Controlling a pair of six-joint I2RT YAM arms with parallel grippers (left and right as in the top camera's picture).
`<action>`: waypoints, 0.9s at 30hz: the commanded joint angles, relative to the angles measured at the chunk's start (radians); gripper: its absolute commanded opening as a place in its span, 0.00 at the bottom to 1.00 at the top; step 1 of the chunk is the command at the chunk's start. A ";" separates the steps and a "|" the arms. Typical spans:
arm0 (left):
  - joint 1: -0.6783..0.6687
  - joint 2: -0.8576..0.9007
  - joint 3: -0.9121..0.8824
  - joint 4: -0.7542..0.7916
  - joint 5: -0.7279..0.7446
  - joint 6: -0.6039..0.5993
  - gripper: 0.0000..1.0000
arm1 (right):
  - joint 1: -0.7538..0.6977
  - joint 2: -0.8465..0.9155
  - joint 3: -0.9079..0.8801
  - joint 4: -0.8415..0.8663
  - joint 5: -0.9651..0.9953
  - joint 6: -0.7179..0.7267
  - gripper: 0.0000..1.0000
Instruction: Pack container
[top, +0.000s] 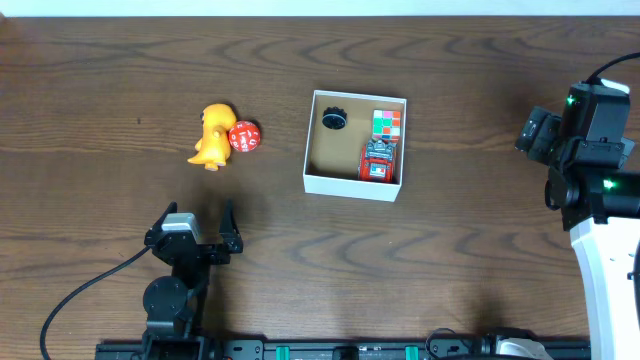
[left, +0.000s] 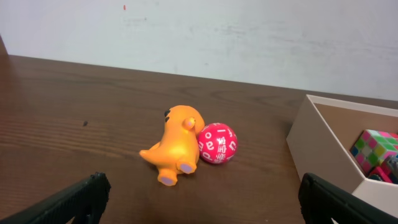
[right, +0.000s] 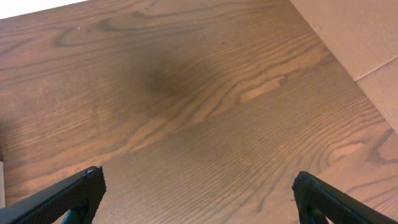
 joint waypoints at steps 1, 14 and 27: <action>0.004 0.000 -0.018 -0.036 -0.008 -0.009 0.98 | -0.006 0.002 0.002 -0.004 -0.001 0.019 0.99; 0.004 0.190 0.288 -0.266 0.002 -0.019 0.98 | -0.006 0.002 0.002 -0.004 -0.001 0.019 0.99; 0.004 1.202 1.107 -0.704 -0.069 0.034 0.98 | -0.006 0.002 0.002 -0.004 -0.001 0.019 0.99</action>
